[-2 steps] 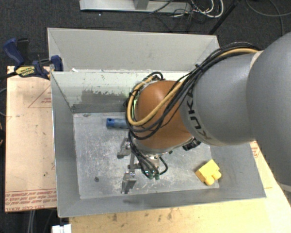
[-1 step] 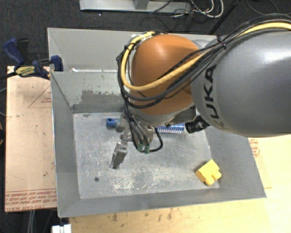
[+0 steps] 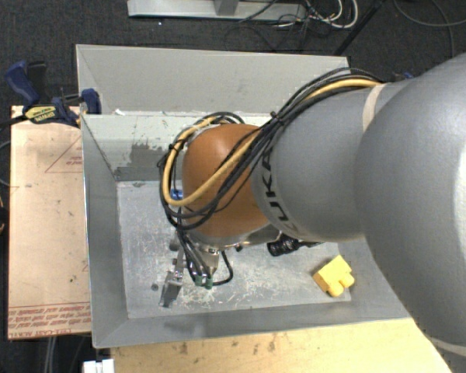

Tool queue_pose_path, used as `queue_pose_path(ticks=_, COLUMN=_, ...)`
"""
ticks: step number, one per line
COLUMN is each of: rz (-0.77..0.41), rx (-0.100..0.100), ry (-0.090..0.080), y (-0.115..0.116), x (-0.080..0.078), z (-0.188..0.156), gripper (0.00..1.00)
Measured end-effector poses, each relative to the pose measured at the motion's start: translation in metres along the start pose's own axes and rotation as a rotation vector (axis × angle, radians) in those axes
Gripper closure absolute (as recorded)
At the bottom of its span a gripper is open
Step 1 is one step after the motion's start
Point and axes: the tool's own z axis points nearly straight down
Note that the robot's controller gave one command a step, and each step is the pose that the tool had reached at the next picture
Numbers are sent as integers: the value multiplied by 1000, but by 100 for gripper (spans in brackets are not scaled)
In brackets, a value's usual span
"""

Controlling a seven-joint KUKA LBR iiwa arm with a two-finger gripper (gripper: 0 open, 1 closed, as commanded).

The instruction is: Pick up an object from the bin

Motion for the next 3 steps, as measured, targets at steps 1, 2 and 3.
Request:
queue_pose_path(ticks=1, rz=3, rx=-4, ry=-6, y=0, x=-2, z=-4, gripper=100)
queue_pose_path(ticks=2, rz=276, rx=-8, ry=-10, y=28, x=-69, z=-11, gripper=100)
queue_pose_path(ticks=3, rz=207, rx=-8, ry=-12, y=54, x=-119, z=-5, gripper=100)
